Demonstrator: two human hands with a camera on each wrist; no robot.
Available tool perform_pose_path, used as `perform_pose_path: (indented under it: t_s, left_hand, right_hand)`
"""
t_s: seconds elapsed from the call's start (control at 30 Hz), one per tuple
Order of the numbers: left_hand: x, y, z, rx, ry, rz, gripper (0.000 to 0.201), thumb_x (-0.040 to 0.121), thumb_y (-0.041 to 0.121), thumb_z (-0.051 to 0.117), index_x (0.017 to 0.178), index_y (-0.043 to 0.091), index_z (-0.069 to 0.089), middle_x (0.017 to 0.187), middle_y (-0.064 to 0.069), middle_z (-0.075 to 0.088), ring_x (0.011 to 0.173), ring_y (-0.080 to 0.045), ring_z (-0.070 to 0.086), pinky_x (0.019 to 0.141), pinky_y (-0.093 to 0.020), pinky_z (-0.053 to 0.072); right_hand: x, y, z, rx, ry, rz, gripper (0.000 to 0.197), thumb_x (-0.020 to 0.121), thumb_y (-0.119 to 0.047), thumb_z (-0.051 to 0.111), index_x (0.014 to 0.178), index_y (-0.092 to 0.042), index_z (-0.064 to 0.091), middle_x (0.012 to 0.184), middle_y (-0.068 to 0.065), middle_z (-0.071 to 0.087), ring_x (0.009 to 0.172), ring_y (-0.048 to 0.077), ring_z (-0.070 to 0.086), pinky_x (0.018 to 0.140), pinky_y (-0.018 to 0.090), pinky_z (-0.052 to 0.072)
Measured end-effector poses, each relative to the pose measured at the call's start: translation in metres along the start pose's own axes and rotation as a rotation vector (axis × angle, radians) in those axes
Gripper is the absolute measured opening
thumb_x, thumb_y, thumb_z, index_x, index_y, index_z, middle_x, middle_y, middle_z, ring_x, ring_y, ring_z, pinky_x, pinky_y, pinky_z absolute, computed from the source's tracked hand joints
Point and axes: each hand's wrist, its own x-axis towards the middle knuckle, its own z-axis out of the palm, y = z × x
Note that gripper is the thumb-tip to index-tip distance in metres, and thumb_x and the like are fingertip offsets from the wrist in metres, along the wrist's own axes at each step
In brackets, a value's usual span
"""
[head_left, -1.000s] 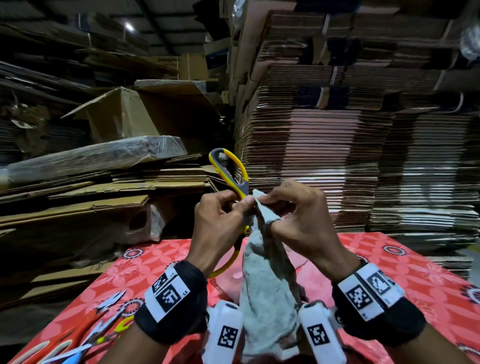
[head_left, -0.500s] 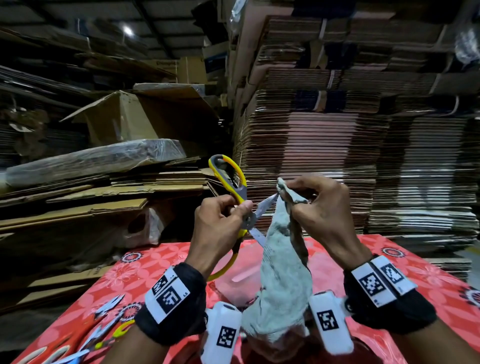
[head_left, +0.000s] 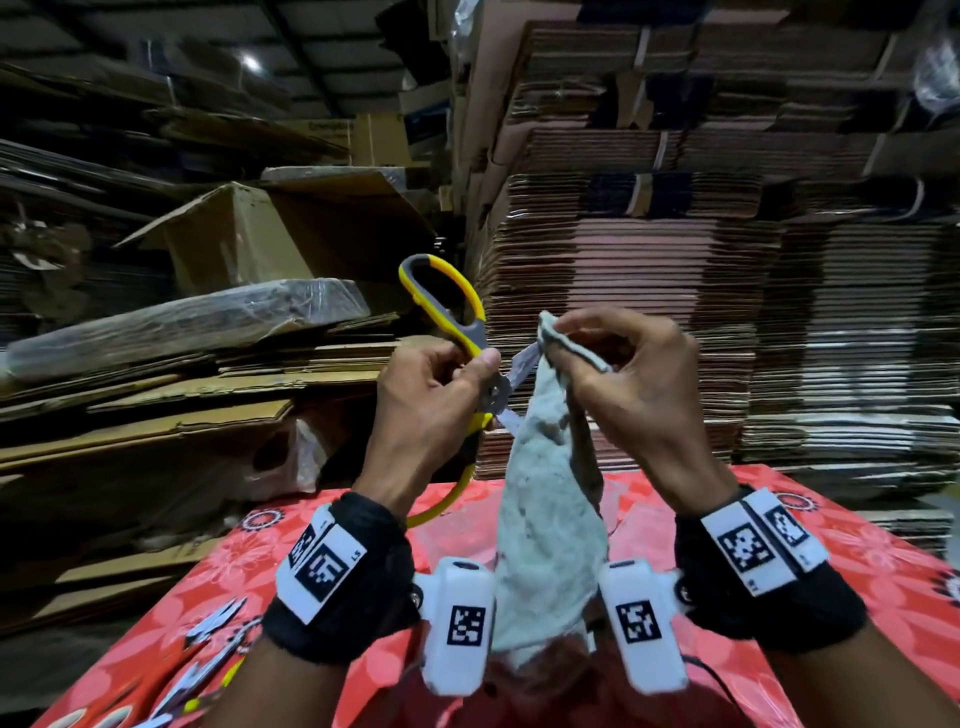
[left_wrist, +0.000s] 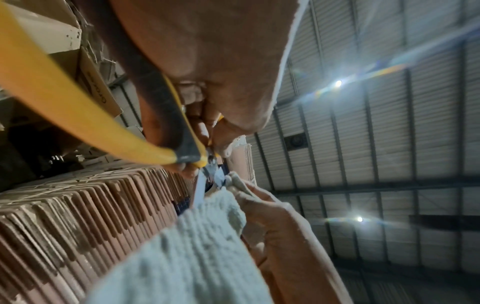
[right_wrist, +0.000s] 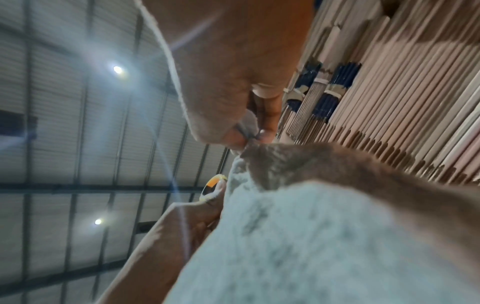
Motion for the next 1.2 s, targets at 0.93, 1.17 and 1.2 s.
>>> perform_pose_path:
  t_s: [0.93, 1.17, 1.2]
  left_hand:
    - [-0.001, 0.002, -0.007, 0.049, -0.044, -0.015, 0.028, 0.096, 0.031, 0.074, 0.073, 0.015, 0.073, 0.067, -0.007, 0.072, 0.065, -0.031, 0.074, 0.061, -0.058, 0.061]
    - [-0.001, -0.008, -0.004, 0.002, -0.069, -0.051, 0.032, 0.097, 0.024, 0.074, 0.074, 0.002, 0.071, 0.061, -0.004, 0.067, 0.059, -0.026, 0.072, 0.058, -0.044, 0.058]
    - [-0.001, -0.008, -0.004, 0.002, -0.069, -0.048, 0.031, 0.097, 0.025, 0.074, 0.074, 0.004, 0.072, 0.063, -0.008, 0.069, 0.061, -0.031, 0.073, 0.059, -0.050, 0.060]
  right_hand:
    - [-0.019, -0.005, 0.006, 0.022, -0.217, -0.065, 0.022, 0.077, -0.019, 0.092, 0.096, -0.021, 0.083, 0.091, -0.013, 0.076, 0.086, 0.004, 0.073, 0.079, 0.022, 0.059]
    - [-0.012, 0.015, -0.005, -0.080, -0.017, -0.029, 0.016, 0.080, -0.019, 0.090, 0.094, -0.018, 0.084, 0.090, -0.011, 0.077, 0.087, 0.003, 0.073, 0.080, 0.021, 0.058]
    - [-0.012, 0.016, -0.007, -0.084, -0.007, -0.038, 0.015, 0.080, -0.019, 0.090, 0.094, -0.017, 0.084, 0.089, -0.010, 0.076, 0.086, 0.003, 0.073, 0.080, 0.023, 0.058]
